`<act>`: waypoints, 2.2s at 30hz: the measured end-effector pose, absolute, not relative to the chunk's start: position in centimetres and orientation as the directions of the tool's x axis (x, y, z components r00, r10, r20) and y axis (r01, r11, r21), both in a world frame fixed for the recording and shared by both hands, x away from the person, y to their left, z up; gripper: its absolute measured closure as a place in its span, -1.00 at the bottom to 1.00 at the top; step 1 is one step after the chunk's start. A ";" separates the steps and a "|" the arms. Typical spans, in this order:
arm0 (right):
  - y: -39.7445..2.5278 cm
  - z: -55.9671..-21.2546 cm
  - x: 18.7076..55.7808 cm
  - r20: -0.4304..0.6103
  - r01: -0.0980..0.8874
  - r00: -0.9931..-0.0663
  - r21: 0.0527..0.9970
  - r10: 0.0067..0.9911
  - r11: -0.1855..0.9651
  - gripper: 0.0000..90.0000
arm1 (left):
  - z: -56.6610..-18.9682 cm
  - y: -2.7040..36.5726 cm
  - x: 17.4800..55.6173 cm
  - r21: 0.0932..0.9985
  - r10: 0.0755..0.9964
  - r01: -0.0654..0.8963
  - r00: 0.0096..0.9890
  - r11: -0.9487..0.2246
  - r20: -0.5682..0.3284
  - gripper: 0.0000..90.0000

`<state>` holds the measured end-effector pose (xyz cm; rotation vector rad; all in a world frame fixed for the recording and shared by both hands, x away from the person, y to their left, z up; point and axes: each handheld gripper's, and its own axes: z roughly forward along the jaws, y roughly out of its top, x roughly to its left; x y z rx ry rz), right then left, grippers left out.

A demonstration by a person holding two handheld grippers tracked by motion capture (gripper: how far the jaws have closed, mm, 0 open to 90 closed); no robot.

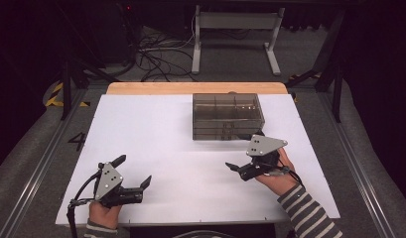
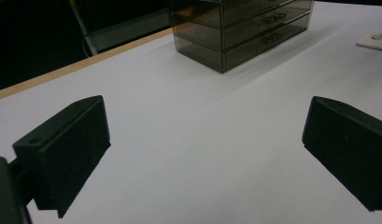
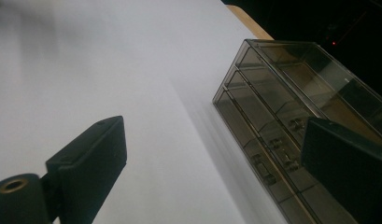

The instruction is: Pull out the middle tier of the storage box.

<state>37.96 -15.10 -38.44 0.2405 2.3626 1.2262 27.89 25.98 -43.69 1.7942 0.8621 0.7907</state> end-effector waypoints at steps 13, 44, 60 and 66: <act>-14.7 -38.4 37.6 -0.409 -0.118 -0.846 0.769 0.342 0.628 -0.82 | -43.7 25.9 27.9 0.933 0.829 0.210 0.542 -0.294 0.139 -0.97; -13.7 -39.7 37.3 -0.675 -0.292 -0.669 0.623 0.310 0.725 -0.31 | -43.8 25.9 28.0 0.931 0.827 0.214 0.546 -0.294 0.136 -0.97; -13.6 -40.9 38.3 -0.723 -0.362 -0.631 0.595 0.281 0.717 -0.14 | -43.8 26.0 28.0 0.931 0.826 0.214 0.547 -0.296 0.137 -0.96; -13.6 -41.1 38.6 -0.732 -0.348 -0.618 0.582 0.286 0.735 -0.15 | -43.8 25.9 28.0 0.930 0.825 0.213 0.548 -0.298 0.139 -0.96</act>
